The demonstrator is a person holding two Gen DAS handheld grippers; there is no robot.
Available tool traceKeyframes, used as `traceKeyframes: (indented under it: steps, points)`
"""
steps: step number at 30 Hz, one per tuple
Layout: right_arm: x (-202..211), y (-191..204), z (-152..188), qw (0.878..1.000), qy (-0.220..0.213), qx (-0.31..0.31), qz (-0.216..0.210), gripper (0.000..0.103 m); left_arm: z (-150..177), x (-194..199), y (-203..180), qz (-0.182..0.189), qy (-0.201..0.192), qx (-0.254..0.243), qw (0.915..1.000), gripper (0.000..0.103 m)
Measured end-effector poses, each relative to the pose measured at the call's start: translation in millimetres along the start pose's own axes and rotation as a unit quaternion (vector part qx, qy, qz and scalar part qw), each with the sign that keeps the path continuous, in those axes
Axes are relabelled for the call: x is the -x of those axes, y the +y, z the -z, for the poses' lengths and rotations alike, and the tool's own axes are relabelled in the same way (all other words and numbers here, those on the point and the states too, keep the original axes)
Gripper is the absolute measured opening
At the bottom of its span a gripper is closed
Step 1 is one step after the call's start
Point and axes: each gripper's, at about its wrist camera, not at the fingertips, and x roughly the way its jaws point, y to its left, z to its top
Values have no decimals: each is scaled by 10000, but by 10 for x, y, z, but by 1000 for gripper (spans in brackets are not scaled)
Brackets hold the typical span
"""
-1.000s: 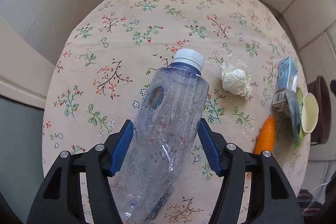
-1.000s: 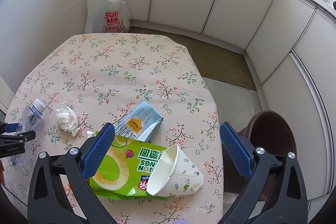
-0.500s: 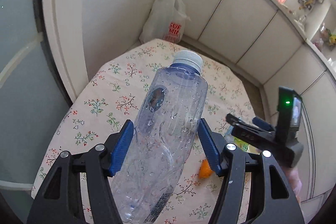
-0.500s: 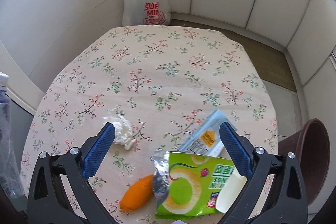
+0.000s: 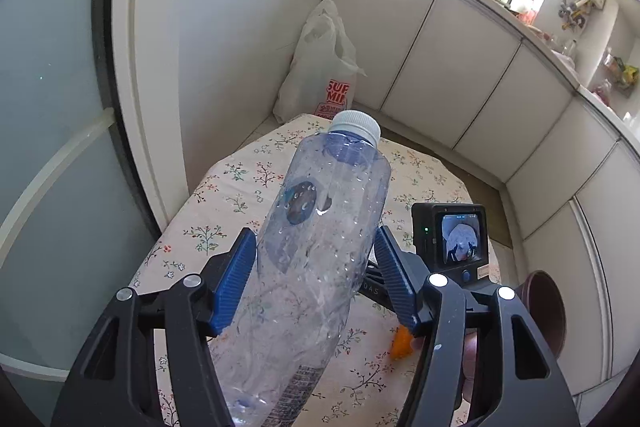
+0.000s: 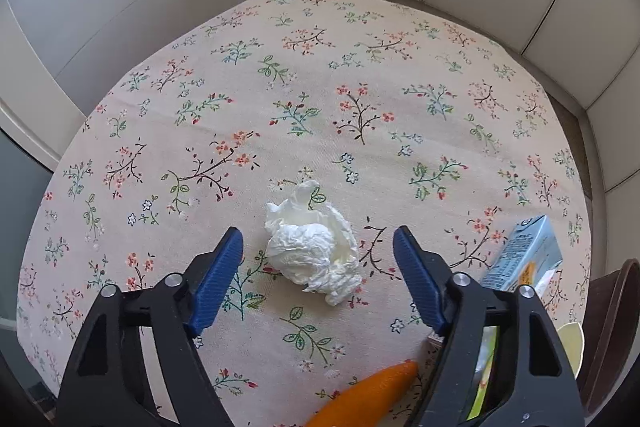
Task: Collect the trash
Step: 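Grasp the crumpled white tissue with the right gripper while the left holds the bottle, then carry the tissue with the right gripper to the brown bin and release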
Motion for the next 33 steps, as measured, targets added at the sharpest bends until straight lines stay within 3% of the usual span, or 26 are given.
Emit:
traceKeyframes:
  steps: [3,7,10,13,14,16,21,28,31,33]
  points:
    - [-65,35,12,10000,84,8,-3,46,-7,-4,87,19,67,156,9999,53]
    - [-78,6,32,9999,93,-119,19,34,-26,-57,112,-101,82,115,9998,47]
    - [-47,-12,54,9999,49,-127,-8,29,-13,-271,208,49,615,381,9974,44]
    - [-21,0,80,10000,60,-58,-24,28,32,-498,295,73,1257,568,9904,51]
    - [-15,5,90,10000,62,-42,-20,28,44,-545,308,10,1391,597,9885,66]
    - [-8,8,106,10000,66,-43,-47,28,83,-668,286,-300,1777,352,9830,78]
    - [60,-22,117,9996,52,-157,-239,28,273,-937,314,-632,2396,138,9687,78]
    - [21,-98,112,9990,124,-269,-334,28,557,-1380,540,-1314,3120,86,9409,79]
    - [5,-92,110,9989,134,-292,-354,28,673,-1476,663,-1249,3346,236,9337,78]
    - [8,-76,105,9989,124,-269,-364,28,733,-1505,675,-1198,3378,197,9334,68]
